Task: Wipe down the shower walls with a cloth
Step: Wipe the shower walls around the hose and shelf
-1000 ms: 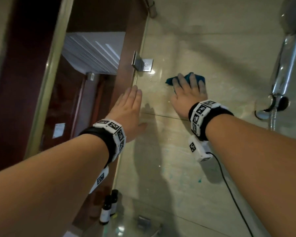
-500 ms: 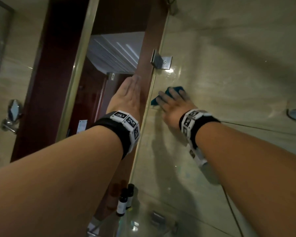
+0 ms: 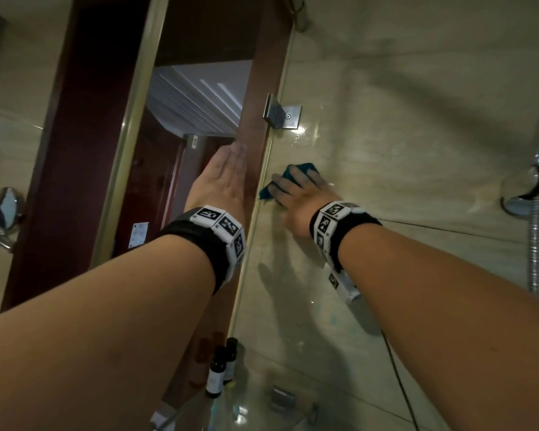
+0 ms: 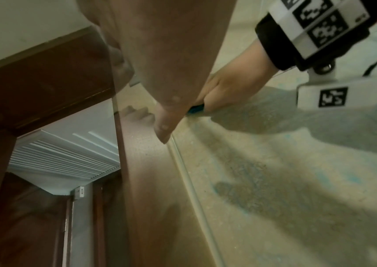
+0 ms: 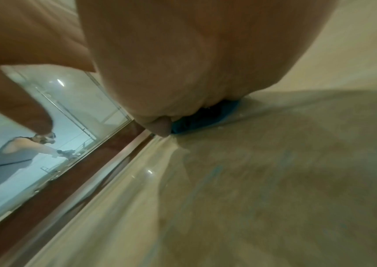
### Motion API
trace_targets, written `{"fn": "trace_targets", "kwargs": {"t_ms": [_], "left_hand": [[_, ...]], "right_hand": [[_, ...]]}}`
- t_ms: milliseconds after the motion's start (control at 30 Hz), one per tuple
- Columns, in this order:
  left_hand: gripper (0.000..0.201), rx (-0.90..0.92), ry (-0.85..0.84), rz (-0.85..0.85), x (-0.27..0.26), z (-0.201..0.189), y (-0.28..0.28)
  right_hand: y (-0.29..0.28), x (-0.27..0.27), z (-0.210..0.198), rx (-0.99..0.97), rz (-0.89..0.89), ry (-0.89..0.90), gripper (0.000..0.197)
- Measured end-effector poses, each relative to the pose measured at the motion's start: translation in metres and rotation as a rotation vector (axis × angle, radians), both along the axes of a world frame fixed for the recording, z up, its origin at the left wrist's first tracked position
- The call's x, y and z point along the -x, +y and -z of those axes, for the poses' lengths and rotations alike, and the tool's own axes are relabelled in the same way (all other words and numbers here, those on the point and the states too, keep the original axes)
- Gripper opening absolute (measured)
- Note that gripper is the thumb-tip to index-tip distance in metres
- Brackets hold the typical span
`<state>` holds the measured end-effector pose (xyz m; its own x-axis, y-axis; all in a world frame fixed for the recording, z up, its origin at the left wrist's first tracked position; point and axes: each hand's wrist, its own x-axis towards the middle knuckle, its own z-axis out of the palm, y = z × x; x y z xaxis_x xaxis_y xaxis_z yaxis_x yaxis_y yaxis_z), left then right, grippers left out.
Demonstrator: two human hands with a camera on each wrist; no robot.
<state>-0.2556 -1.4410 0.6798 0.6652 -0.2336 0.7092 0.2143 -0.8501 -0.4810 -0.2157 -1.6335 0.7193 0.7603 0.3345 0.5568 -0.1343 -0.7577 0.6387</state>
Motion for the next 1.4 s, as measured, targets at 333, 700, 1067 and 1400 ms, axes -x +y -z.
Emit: {"fn": "trace_targets", "kwargs": {"t_ms": [333,700,1067,1400], "left_hand": [[0.075,0.008,0.028,-0.044,0.004,0.005,-0.005],[0.071,-0.058,0.018,-0.053,0.005,0.013,-0.001],[0.072,-0.118,0.043,-0.071,-0.016,0.04,-0.001],[0.071,-0.169,0.101,-0.015,-0.013,0.052,-0.004]], "right_hand": [[-0.056,0.052,-0.079,-0.251,0.093,-0.287,0.063],[-0.02,0.03,0.035,-0.191,0.022,-0.082,0.077],[-0.024,0.033,-0.02,-0.243,0.033,-0.182,0.074],[-0.024,0.037,-0.009,-0.141,0.039,-0.093,0.071]]}}
